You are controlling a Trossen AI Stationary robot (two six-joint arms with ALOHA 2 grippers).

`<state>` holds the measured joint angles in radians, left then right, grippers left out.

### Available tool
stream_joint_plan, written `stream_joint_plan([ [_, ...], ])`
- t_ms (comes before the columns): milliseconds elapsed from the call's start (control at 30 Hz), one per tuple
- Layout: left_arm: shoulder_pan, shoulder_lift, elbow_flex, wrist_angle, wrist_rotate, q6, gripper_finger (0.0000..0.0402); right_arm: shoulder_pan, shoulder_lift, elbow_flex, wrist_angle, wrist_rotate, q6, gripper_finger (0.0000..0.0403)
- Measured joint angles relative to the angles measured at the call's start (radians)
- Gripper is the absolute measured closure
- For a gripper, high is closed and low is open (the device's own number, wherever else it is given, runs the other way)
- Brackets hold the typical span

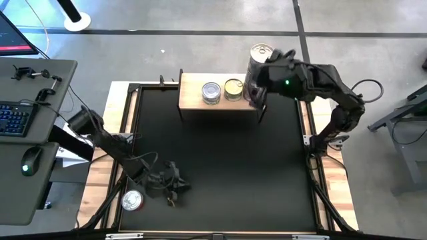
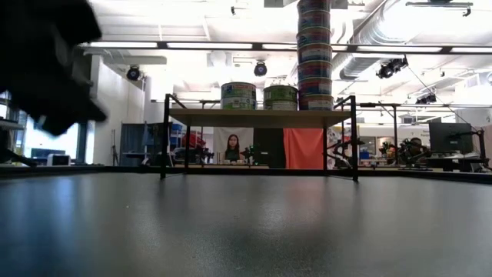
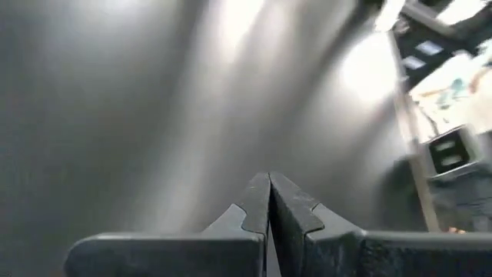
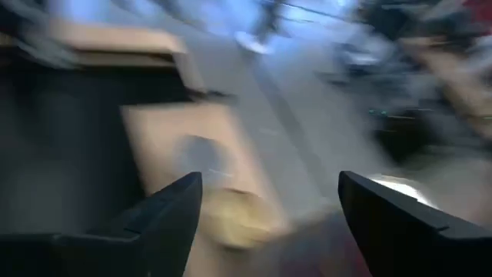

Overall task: Stack canned seafood by type on shelf
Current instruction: Put the red tuna can on the shelf

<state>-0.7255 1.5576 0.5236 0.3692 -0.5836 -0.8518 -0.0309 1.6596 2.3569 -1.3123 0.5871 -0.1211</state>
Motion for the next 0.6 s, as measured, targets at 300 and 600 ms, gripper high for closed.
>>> stream_joint_plan([
  [300,0.126,-0.131,0.347,-0.529,0.259,0.396,0.0401,0.209,-0.002,-0.372,0.000,-0.297,0.200,0.0333],
  [600,-0.050,-0.117,0.524,-1.139,0.385,0.034,0.0402,0.390,-0.284,-1.147,0.359,-0.457,0.602,0.0396],
])
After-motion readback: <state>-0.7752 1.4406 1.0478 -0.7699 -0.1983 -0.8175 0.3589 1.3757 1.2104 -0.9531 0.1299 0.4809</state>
